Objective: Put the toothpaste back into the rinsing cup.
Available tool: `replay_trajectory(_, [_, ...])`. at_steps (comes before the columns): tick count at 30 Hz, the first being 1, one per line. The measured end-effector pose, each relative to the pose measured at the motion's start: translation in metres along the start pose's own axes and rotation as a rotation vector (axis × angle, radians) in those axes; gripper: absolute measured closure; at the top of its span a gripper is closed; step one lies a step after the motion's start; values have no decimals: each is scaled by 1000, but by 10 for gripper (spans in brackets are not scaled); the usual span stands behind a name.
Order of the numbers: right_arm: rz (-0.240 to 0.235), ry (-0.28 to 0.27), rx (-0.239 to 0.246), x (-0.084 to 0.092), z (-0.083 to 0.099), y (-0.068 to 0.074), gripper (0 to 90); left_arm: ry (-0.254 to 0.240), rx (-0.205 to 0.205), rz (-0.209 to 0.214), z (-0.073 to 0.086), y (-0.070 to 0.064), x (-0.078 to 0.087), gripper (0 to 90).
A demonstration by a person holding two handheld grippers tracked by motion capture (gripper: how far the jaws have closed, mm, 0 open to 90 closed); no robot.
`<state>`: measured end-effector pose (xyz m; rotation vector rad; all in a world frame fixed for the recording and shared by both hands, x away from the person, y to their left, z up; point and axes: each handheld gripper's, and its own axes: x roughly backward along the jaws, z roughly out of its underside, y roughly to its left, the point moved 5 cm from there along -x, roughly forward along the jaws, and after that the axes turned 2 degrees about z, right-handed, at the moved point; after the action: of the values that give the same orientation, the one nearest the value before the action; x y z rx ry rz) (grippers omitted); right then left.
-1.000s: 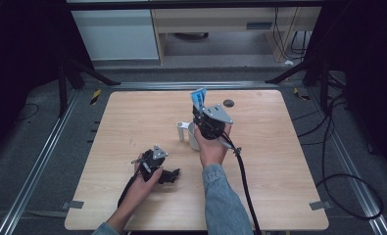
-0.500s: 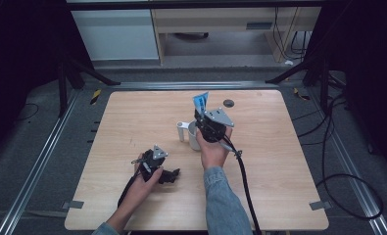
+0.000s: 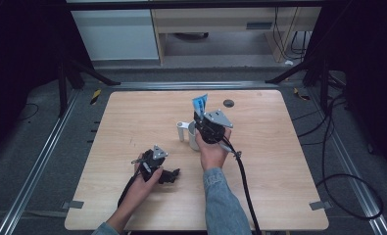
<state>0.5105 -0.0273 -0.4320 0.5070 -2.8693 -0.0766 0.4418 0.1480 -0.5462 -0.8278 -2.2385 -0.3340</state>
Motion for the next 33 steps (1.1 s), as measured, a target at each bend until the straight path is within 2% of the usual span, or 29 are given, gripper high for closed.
replay_trajectory(18, [4,16,-37,-1,11,-2,723,0,0,0,0,0,0,0])
replay_trajectory(33, [-15,35,-79,-4,14,-4,723,0,0,0,0,0,0,0])
